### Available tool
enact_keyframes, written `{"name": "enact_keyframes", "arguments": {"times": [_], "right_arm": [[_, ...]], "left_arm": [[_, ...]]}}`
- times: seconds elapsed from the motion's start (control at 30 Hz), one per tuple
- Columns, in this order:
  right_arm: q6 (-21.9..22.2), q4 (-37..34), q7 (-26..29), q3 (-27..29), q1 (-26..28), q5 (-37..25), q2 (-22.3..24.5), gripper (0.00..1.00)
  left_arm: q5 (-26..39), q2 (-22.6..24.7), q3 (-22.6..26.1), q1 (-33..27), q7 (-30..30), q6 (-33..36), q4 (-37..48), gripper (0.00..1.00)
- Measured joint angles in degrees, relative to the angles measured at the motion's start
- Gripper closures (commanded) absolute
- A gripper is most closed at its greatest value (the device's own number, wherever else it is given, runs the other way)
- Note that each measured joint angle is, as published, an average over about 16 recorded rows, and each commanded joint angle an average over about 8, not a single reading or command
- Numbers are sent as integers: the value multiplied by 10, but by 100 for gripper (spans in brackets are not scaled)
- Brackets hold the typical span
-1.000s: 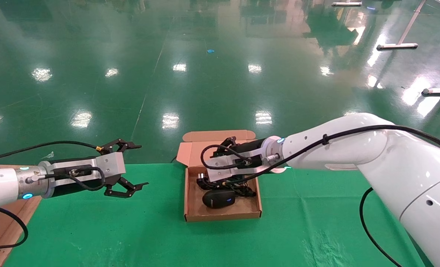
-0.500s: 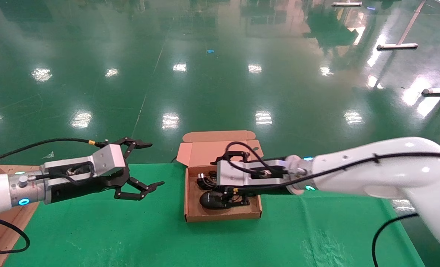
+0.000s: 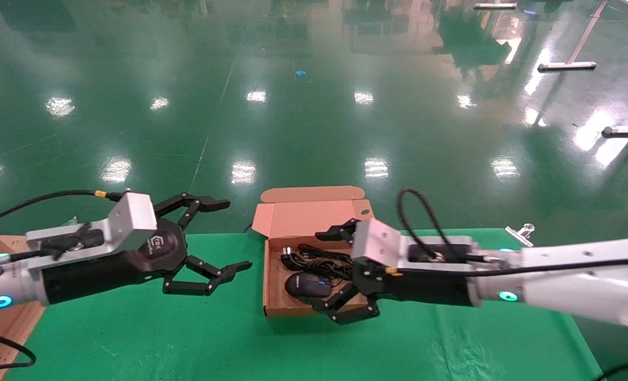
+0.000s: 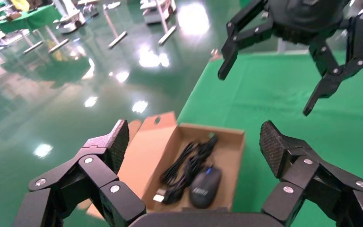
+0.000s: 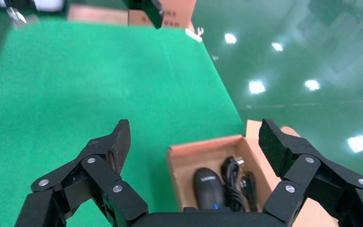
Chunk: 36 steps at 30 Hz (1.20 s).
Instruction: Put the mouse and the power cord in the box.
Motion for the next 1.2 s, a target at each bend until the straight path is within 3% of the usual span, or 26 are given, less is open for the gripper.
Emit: {"name": "enact_keyframes", "arguments": {"times": [0.83,1.2], "right_arm": [[-160,172,141,185,-149,207,182,0],[-196,211,171,227,-183,254,223,0]], "left_arm": [[-59,-83,-150,120,-244,107,-243,0],[-74,-105,-190,152,-307,135,-307,0]]}}
